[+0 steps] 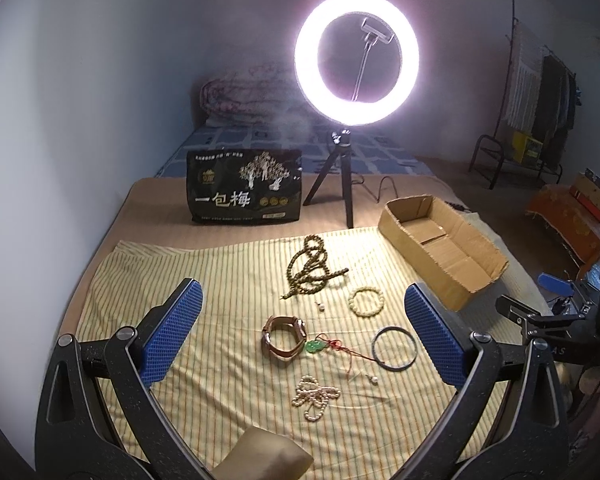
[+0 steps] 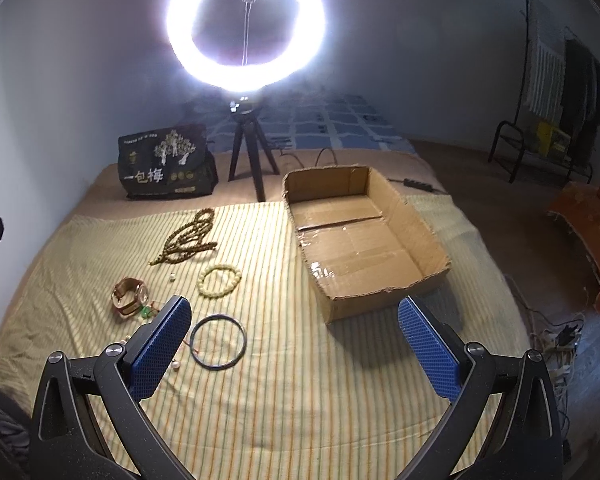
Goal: Organize jewelry
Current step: 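Grasp the brown-strap watch with the left tool while the right tool grasps the blue bangle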
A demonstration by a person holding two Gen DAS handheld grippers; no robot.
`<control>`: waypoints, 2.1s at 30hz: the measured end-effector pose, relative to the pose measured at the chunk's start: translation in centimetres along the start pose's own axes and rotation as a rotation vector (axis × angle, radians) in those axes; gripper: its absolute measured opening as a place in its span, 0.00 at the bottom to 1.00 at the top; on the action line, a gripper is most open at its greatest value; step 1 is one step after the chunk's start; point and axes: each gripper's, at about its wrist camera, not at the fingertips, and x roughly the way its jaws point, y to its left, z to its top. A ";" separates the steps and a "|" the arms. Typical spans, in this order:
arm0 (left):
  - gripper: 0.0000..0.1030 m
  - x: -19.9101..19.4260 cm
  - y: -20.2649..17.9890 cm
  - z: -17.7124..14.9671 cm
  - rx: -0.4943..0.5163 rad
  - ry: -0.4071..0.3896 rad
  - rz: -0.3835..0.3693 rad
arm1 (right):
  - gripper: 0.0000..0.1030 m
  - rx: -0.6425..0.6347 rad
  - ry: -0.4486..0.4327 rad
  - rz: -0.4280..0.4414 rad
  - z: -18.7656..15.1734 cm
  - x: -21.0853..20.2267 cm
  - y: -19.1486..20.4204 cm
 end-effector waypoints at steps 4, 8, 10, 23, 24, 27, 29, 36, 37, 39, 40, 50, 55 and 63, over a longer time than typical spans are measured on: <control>1.00 2.2 1.3 0.5 -0.021 0.057 -0.003 | 1.00 -0.053 0.037 -0.007 -0.4 1.9 0.8; 1.00 4.5 3.2 0.8 -0.077 0.118 0.002 | 1.00 -0.124 0.078 0.023 -0.9 3.6 2.1; 0.99 5.8 3.9 0.8 -0.087 0.143 0.013 | 1.00 -0.144 0.109 0.041 -1.3 4.6 2.8; 0.65 14.9 6.2 -3.4 -0.216 0.452 -0.031 | 1.00 -0.253 0.299 0.130 -4.0 10.1 6.0; 0.65 15.4 6.1 -3.7 -0.225 0.465 -0.036 | 1.00 -0.263 0.310 0.131 -4.1 10.6 6.2; 0.60 16.6 6.1 -4.3 -0.267 0.513 -0.048 | 1.00 -0.276 0.345 0.138 -4.3 12.0 6.8; 0.54 17.5 6.3 -4.7 -0.293 0.547 -0.049 | 1.00 -0.272 0.370 0.147 -4.3 12.8 7.1; 0.49 19.5 6.6 -5.2 -0.311 0.583 -0.033 | 1.00 -0.203 0.449 0.159 -4.3 15.7 6.6; 0.48 19.8 6.6 -5.3 -0.315 0.587 -0.035 | 1.00 -0.182 0.460 0.168 -4.3 16.1 6.5; 0.48 20.2 6.6 -5.3 -0.324 0.594 -0.039 | 1.00 -0.166 0.471 0.177 -4.2 16.7 6.4; 0.48 20.4 6.6 -5.4 -0.326 0.596 -0.042 | 1.00 -0.165 0.474 0.178 -4.2 16.9 6.5; 0.37 21.4 6.3 -6.3 -0.319 0.634 -0.055 | 1.00 -0.221 0.492 0.174 -4.6 18.0 7.5; 0.23 21.6 6.4 -6.6 -0.311 0.646 -0.053 | 0.96 -0.246 0.500 0.161 -4.7 18.2 8.0; 0.09 22.1 6.3 -6.9 -0.299 0.644 -0.031 | 0.69 -0.257 0.492 0.182 -4.6 17.3 8.4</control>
